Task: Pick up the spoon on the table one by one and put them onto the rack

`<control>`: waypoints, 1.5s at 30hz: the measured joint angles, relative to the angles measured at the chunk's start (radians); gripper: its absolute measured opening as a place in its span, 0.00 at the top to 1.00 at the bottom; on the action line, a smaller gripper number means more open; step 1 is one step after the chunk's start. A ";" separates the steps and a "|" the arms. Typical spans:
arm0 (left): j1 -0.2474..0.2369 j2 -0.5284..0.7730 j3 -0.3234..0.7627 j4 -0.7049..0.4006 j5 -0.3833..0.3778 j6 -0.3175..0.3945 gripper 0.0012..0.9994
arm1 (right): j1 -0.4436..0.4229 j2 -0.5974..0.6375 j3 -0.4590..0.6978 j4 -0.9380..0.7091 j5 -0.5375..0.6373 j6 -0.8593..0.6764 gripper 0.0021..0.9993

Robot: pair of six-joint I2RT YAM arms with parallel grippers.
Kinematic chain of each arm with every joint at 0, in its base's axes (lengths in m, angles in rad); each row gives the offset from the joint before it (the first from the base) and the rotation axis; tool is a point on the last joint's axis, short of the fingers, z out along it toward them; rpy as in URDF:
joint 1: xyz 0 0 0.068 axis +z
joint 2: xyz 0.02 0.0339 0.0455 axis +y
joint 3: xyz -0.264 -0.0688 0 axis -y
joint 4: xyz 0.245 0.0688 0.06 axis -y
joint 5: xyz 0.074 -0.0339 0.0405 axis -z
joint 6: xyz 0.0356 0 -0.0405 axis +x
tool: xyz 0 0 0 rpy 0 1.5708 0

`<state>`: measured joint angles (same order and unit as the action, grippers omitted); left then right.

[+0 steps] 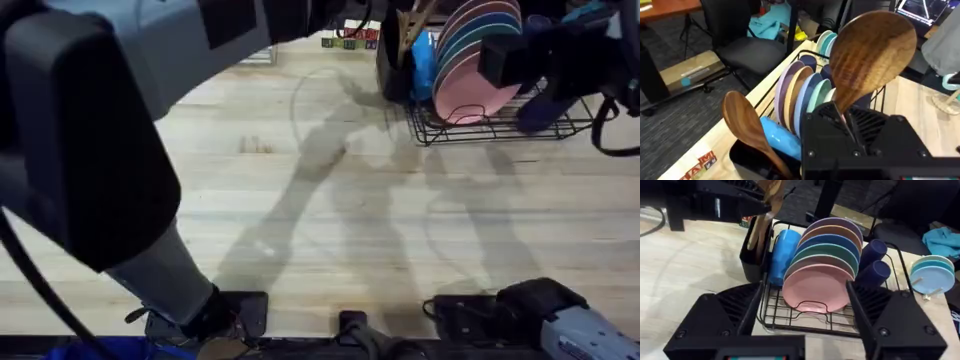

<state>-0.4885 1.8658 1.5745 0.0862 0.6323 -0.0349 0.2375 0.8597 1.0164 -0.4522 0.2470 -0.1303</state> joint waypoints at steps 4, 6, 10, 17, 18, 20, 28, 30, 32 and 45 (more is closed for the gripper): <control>0.000 0.021 0.000 0.001 0.000 -0.003 0.96 | 0.000 0.000 0.000 0.000 0.000 0.000 0.01; 0.000 0.036 0.000 0.001 0.000 -0.003 0.96 | 0.000 0.000 0.000 0.000 0.000 0.000 0.01; 0.000 0.089 0.000 -0.043 -0.003 -0.003 0.96 | 0.000 0.000 0.000 0.000 0.000 0.000 0.01; 0.003 0.096 0.000 -0.202 -0.048 0.082 0.96 | 0.000 0.000 0.000 0.000 0.000 0.000 0.01; 0.003 0.096 0.000 -0.215 -0.056 0.089 0.96 | 0.000 0.000 0.000 0.000 0.000 0.000 0.01; 0.003 0.096 0.000 -0.244 -0.076 0.100 0.96 | 0.000 0.000 0.000 0.000 0.000 0.000 0.01; 0.003 0.095 0.004 -0.295 -0.112 0.150 0.87 | 0.000 0.000 0.000 0.000 0.000 0.000 0.01; 0.003 0.095 0.005 -0.309 -0.124 0.156 0.68 | 0.000 0.000 0.000 0.000 0.000 0.000 0.01; 0.004 0.095 0.005 -0.318 -0.132 0.159 0.55 | 0.000 0.000 0.000 0.000 0.000 0.000 0.01; 0.017 0.089 0.005 -0.429 -0.207 0.177 0.00 | 0.000 0.000 0.000 0.000 0.000 0.000 0.01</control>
<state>-0.4717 1.9549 1.5791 -0.3425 0.4253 0.1419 0.2375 0.8597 1.0164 -0.4523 0.2470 -0.1303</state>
